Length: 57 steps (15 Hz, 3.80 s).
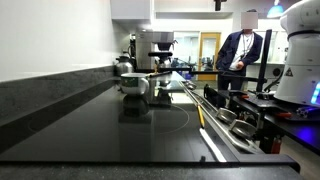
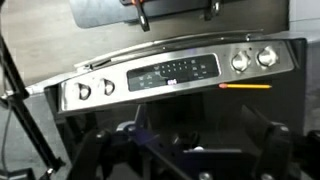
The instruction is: Move the mug cup to the left
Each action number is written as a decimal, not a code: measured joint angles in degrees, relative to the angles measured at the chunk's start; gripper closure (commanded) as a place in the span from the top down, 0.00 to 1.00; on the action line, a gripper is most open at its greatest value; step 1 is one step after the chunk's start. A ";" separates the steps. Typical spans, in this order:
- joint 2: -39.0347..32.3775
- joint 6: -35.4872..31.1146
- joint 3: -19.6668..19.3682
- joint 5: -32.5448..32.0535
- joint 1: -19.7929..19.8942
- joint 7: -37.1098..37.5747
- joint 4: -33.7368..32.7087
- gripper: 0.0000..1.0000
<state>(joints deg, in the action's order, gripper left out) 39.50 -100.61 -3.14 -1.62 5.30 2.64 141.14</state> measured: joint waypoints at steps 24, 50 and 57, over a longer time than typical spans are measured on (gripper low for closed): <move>-35.70 -28.21 6.64 4.31 -0.79 28.18 -12.72 1.00; -77.80 -17.74 -4.88 12.45 -1.43 39.44 -49.39 0.61; -79.67 -17.70 -5.01 13.43 -1.24 39.44 -51.66 0.08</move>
<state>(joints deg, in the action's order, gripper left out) -40.17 -118.31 -8.15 11.81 4.06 42.08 89.48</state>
